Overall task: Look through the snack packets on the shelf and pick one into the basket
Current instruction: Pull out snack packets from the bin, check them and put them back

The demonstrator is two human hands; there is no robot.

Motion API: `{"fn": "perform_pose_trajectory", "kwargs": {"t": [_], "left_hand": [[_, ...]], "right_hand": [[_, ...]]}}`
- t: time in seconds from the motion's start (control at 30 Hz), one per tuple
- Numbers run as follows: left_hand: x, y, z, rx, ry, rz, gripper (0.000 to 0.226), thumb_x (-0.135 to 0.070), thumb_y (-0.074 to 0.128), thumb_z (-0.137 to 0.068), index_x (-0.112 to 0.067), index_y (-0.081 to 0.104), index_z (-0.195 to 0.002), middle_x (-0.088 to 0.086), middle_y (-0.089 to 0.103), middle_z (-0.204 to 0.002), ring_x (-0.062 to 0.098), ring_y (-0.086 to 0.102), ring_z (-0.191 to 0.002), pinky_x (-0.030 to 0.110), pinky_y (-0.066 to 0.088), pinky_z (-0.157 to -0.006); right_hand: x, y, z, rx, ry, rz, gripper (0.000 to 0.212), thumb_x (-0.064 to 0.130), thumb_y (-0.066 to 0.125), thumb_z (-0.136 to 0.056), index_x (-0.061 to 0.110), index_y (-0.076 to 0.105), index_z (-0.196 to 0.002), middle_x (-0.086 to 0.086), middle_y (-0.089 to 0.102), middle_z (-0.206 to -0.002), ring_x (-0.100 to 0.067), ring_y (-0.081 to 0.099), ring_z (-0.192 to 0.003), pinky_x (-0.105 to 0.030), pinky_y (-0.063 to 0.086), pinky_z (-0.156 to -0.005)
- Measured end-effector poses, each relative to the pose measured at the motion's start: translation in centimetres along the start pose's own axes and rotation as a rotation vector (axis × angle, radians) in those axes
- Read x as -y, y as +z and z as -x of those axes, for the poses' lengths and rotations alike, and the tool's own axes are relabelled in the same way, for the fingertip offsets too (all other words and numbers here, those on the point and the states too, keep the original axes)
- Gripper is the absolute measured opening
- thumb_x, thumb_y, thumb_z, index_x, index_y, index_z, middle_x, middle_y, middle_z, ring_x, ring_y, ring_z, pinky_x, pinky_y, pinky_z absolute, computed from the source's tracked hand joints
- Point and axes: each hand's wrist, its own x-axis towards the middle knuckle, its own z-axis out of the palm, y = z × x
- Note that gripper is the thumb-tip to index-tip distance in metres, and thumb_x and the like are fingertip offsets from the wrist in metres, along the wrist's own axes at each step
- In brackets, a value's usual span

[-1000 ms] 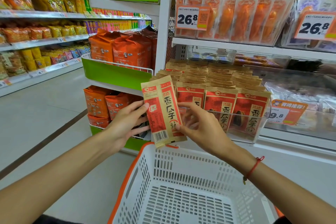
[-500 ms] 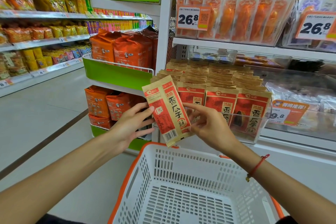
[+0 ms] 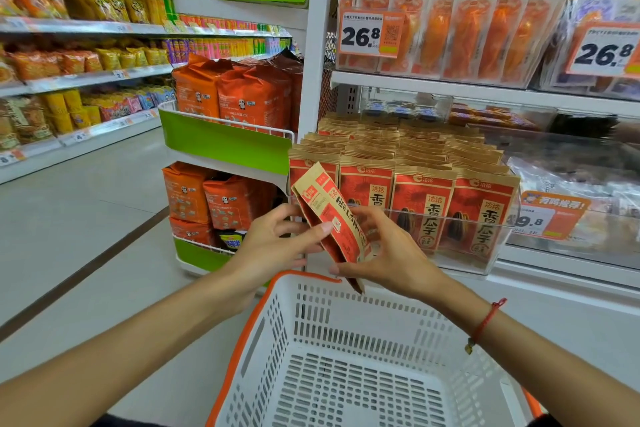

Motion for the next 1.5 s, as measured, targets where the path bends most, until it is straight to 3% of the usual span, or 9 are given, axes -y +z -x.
{"fn": "perform_pose_trajectory", "kwargs": {"t": [0.13,0.27,0.4,0.53,0.7,0.83,1.0,1.17,1.5], "left_hand": [[-0.2,-0.8,-0.5,0.093,-0.004,-0.051,0.036,-0.049,0.068,-0.078,-0.036,0.061,-0.110,-0.009,0.070,-0.113,0.002,0.069,-0.096,0.029,0.055,-0.087],[-0.3,-1.8,-1.4,0.108,-0.039,-0.053,0.058,-0.070,0.038,-0.081,-0.030,0.063,-0.115,-0.010,0.065,-0.121,0.005,0.066,-0.105,0.031,0.048,-0.100],[0.5,-2.6,-1.5,0.133,0.032,-0.165,0.036,-0.045,0.047,-0.096,-0.035,0.052,-0.130,-0.013,0.058,-0.132,-0.001,0.058,-0.115,0.034,0.042,-0.109],[0.5,-2.6,-1.3,0.178,0.126,-0.143,0.037,-0.030,0.061,-0.093,-0.035,0.054,-0.129,-0.020,0.061,-0.125,-0.011,0.055,-0.115,0.018,0.044,-0.099],[0.6,-3.1,-1.3,0.131,0.129,-0.069,0.035,-0.027,0.066,-0.087,-0.027,0.060,-0.122,-0.006,0.069,-0.118,0.003,0.064,-0.109,0.023,0.051,-0.095],[-0.6,-4.1,-2.0,0.090,0.158,0.076,0.036,-0.021,0.065,-0.086,-0.015,0.059,-0.121,0.002,0.072,-0.113,0.015,0.068,-0.106,0.025,0.055,-0.089],[-3.1,-5.3,-4.1,-0.011,0.214,0.207,0.035,-0.015,0.064,-0.090,-0.017,0.056,-0.124,0.006,0.068,-0.119,0.017,0.068,-0.108,0.025,0.055,-0.090],[-6.0,-5.3,-7.6,-0.109,0.299,0.225,0.026,-0.016,0.065,-0.090,-0.026,0.059,-0.113,0.002,0.068,-0.119,0.011,0.066,-0.108,0.022,0.055,-0.088],[-8.0,-5.0,-15.5,-0.164,0.198,0.170,0.006,-0.020,0.057,-0.097,-0.025,0.061,-0.096,-0.004,0.068,-0.098,0.008,0.065,-0.093,0.028,0.049,-0.088]], "right_hand": [[0.2,-0.8,-0.2,0.036,0.035,-0.066,0.087,0.035,0.088,-0.065,0.030,0.039,-0.137,0.010,0.053,-0.121,-0.009,0.054,-0.112,-0.026,0.047,-0.091],[0.0,-2.4,-0.1,0.190,0.159,-0.455,0.079,0.032,0.088,-0.060,0.029,0.048,-0.128,0.000,0.064,-0.120,-0.014,0.062,-0.113,-0.041,0.043,-0.106],[-0.3,-3.1,0.3,0.414,0.153,-0.681,0.069,0.027,0.078,-0.074,0.020,0.049,-0.136,-0.010,0.066,-0.125,-0.025,0.063,-0.116,-0.043,0.042,-0.108],[-0.3,-3.3,0.4,0.536,0.116,-0.760,0.090,0.047,0.085,-0.065,0.019,0.047,-0.141,-0.010,0.059,-0.135,-0.028,0.056,-0.125,-0.043,0.041,-0.108],[0.0,-3.2,0.5,0.555,0.079,-0.759,0.077,0.050,0.078,-0.073,0.021,0.051,-0.139,-0.009,0.060,-0.134,-0.028,0.056,-0.125,-0.046,0.040,-0.109],[2.3,-3.4,0.5,0.283,-0.031,-0.623,0.043,0.037,0.066,-0.089,0.021,0.061,-0.129,0.000,0.068,-0.121,-0.020,0.065,-0.112,-0.036,0.050,-0.096],[5.7,-4.4,-1.8,-0.060,-0.240,-0.385,0.041,0.033,0.065,-0.084,0.024,0.064,-0.124,0.005,0.067,-0.114,-0.003,0.067,-0.097,-0.017,0.053,-0.078],[7.9,-7.1,-6.7,-0.302,-0.366,0.008,0.033,0.029,0.062,-0.094,0.026,0.063,-0.126,0.002,0.064,-0.105,-0.011,0.062,-0.098,-0.040,0.053,-0.088],[8.9,-10.8,-15.5,-0.296,-0.419,0.509,0.030,0.030,0.063,-0.093,0.025,0.067,-0.121,0.002,0.073,-0.108,-0.019,0.066,-0.094,-0.040,0.053,-0.077]]}}
